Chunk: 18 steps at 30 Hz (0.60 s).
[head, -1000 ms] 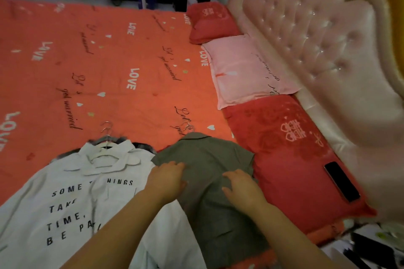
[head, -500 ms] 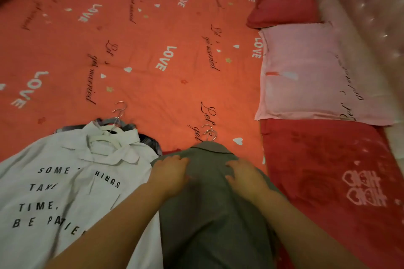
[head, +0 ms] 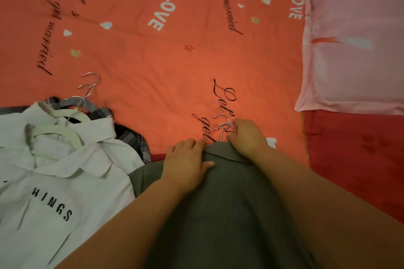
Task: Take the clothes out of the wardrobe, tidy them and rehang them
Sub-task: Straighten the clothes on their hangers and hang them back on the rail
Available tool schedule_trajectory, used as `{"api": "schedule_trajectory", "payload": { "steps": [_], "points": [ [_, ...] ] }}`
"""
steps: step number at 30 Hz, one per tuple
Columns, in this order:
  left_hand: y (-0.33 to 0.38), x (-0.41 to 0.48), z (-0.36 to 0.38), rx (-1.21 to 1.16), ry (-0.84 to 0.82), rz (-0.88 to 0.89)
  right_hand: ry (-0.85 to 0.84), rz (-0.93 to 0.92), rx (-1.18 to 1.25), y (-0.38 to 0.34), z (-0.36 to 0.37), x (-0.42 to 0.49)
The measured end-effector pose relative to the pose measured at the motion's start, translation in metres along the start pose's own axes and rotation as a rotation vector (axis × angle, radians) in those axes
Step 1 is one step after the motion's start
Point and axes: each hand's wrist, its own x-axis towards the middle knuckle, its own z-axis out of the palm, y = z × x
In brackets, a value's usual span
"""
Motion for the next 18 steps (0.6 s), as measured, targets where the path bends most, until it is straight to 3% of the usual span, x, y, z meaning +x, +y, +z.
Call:
{"api": "schedule_trajectory", "payload": {
  "steps": [5,12,18],
  "points": [
    [-0.007,0.001,0.027,-0.049,0.018,0.000,0.104,0.006,0.006,-0.004,0.020,0.027],
    [-0.008,-0.004,0.019,-0.073,-0.014,0.016,0.185,0.103,0.411,-0.005,0.001,0.021],
    [-0.002,-0.021,-0.010,-0.062,-0.039,0.043,0.218,0.019,0.636,-0.019,-0.041,-0.035]
  ]
}}
